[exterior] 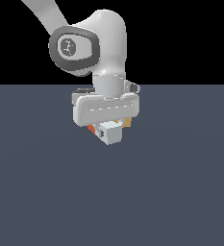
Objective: Insert the peg into the horizontal hole in a box.
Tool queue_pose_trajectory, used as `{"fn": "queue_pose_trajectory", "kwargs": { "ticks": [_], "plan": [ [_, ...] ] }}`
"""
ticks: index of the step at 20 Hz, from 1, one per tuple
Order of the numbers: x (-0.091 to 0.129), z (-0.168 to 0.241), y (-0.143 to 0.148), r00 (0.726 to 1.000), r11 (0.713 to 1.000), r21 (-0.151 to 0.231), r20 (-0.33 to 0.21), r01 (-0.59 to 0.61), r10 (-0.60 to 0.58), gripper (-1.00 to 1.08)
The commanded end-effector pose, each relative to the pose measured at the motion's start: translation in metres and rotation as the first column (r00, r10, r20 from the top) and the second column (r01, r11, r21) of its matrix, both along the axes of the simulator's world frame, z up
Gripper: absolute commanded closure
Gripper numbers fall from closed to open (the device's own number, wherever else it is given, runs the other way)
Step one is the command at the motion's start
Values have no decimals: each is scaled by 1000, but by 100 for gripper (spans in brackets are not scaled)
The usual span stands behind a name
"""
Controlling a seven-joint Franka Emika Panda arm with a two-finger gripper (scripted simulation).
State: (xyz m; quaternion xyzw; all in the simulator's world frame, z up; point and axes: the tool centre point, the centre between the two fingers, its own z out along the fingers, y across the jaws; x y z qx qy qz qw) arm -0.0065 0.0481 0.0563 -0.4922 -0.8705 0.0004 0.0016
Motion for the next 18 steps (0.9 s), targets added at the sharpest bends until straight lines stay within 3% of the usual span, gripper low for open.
{"fn": "queue_pose_trajectory", "kwargs": {
  "ticks": [1, 10, 18],
  "plan": [
    [8, 6, 9, 998, 998, 0, 3, 56, -56, 108],
    [29, 16, 29, 981, 981, 0, 3, 195, -195, 108],
    [38, 19, 34, 971, 971, -1, 3, 241, -241, 108]
  ]
}}
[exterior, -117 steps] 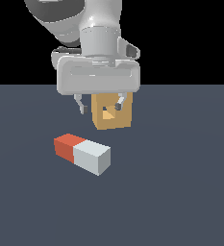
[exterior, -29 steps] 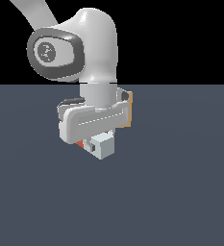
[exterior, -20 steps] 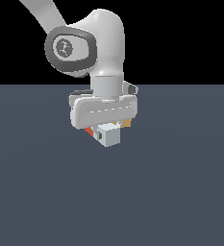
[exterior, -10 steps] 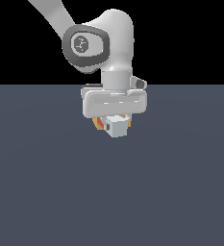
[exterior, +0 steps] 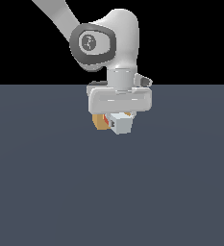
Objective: Insert the peg into the horizontal hole in a box.
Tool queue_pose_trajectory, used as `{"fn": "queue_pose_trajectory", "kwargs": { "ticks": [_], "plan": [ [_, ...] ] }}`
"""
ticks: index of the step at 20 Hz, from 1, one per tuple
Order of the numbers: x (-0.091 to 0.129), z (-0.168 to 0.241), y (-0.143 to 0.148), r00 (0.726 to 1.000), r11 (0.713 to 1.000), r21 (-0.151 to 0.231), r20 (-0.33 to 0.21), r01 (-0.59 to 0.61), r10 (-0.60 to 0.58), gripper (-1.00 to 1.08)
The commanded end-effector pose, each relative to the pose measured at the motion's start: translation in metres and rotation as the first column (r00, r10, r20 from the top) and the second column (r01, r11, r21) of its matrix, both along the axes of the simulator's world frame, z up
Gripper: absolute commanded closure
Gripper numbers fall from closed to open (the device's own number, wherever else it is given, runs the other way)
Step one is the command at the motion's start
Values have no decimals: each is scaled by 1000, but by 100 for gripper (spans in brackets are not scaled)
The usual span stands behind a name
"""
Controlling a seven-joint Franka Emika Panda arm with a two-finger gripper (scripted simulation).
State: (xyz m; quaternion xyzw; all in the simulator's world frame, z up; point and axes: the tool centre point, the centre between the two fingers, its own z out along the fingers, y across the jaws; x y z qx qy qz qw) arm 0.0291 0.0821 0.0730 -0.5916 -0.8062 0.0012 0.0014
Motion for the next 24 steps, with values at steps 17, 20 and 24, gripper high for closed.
{"fn": "queue_pose_trajectory", "kwargs": {
  "ticks": [17, 20, 24],
  "plan": [
    [-1, 3, 11, 1000, 1000, 1, 3, 7, -7, 108],
    [-6, 3, 28, 1000, 1000, 1, 4, 7, -7, 108],
    [-16, 4, 58, 1000, 1000, 2, 5, 7, -7, 108]
  ]
}}
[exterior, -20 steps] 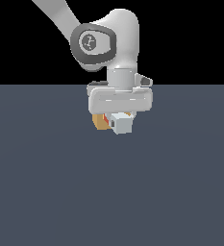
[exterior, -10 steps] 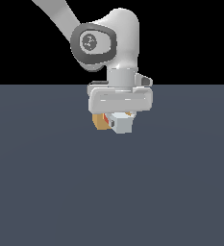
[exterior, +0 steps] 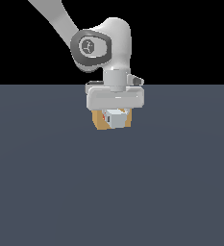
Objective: Insert the peg into the horizontal hole in a box.
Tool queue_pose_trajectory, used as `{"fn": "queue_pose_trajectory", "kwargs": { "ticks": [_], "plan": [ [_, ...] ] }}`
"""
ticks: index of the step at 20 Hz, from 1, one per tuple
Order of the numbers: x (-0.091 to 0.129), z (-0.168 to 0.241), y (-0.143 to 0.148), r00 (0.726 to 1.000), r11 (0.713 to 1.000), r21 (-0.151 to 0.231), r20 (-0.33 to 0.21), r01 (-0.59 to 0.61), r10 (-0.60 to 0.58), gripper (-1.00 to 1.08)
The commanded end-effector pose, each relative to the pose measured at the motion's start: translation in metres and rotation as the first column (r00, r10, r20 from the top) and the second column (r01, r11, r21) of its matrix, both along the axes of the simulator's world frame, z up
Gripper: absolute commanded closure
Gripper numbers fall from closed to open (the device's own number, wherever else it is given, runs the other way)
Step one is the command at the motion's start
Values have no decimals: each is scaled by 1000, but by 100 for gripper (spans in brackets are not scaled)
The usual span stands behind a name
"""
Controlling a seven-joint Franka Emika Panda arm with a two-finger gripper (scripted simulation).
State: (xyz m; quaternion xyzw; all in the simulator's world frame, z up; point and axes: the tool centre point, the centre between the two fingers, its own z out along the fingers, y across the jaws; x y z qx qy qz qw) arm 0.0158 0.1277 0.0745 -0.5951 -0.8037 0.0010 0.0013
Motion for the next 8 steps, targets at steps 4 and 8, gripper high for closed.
{"fn": "queue_pose_trajectory", "kwargs": {
  "ticks": [4, 8],
  "plan": [
    [-8, 3, 32, 1000, 1000, 2, 5, -1, 1, 108],
    [-10, 3, 39, 1000, 1000, 2, 6, -1, 1, 108]
  ]
}}
